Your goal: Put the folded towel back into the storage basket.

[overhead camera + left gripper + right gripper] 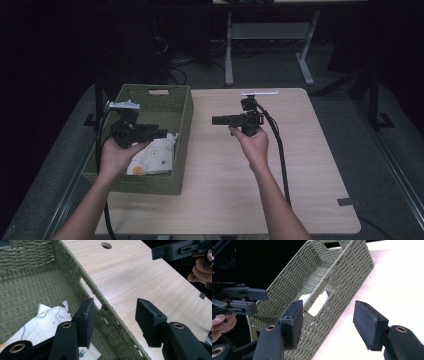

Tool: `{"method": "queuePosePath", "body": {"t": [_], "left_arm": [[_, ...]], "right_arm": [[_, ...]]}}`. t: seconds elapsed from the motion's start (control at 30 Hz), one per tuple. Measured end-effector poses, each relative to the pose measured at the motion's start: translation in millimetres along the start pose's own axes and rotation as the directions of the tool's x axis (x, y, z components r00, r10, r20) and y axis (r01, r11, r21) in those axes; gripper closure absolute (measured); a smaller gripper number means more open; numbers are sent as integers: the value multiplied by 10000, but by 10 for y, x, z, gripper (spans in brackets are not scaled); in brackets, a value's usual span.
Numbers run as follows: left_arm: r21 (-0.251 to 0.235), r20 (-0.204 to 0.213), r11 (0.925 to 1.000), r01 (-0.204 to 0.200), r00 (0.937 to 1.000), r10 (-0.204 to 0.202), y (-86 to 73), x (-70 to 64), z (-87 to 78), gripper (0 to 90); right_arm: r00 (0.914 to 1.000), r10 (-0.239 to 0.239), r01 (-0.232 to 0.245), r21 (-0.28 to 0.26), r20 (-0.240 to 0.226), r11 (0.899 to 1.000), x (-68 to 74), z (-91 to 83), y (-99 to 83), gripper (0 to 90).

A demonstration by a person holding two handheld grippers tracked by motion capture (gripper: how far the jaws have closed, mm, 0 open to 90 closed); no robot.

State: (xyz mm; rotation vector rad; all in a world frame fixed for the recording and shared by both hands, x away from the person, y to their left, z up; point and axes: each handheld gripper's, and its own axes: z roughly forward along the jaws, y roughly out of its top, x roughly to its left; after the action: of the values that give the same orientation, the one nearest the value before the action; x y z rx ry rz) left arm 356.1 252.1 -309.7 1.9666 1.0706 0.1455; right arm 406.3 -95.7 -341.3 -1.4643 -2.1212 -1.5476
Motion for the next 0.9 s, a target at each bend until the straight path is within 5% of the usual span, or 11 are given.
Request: {"method": "queuePosePath", "body": {"t": [0.9], "left_arm": [[17, 709, 10000, 22, 9975, -23, 14, -224, 305, 491]], "right_arm": [[9985, 492, -484, -358, 231, 9982, -314, -350, -166, 384]]}}
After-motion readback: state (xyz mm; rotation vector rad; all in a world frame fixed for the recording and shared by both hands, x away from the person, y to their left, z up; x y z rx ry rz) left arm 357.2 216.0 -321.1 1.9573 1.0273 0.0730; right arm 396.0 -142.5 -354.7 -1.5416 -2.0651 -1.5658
